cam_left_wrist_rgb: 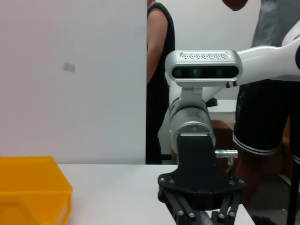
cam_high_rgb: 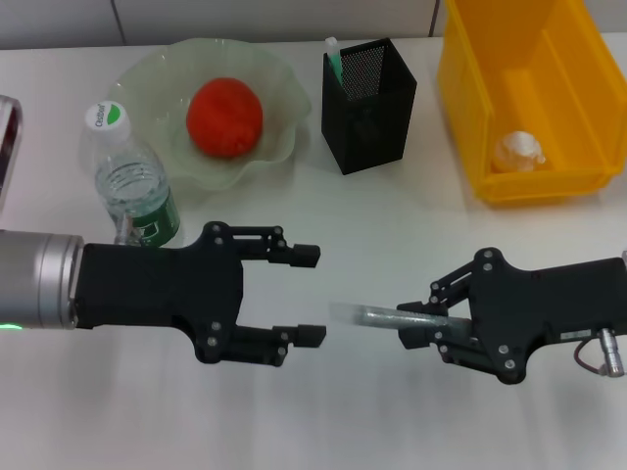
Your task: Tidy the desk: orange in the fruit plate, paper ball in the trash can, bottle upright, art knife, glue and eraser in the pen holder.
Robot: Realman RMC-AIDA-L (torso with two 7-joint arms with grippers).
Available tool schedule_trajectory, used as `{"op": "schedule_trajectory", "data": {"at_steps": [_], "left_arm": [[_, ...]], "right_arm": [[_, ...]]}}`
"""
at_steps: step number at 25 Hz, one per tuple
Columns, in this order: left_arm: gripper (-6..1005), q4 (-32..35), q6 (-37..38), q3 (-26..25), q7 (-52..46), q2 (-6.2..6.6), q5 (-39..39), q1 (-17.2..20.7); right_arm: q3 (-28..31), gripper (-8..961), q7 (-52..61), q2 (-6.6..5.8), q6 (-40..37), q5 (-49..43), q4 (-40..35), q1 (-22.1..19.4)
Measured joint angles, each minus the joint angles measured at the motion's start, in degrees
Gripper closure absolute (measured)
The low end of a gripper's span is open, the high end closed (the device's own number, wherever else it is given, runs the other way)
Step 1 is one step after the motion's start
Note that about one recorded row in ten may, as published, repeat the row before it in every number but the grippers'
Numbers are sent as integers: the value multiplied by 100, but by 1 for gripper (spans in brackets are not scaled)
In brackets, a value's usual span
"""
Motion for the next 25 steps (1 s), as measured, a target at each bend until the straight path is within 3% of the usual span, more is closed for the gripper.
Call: {"op": "schedule_trajectory", "data": {"at_steps": [25], "left_arm": [[363, -206, -155, 189, 35, -8, -44, -153]], "right_arm": [[3, 703, 14, 94, -90, 45, 62, 295]]}}
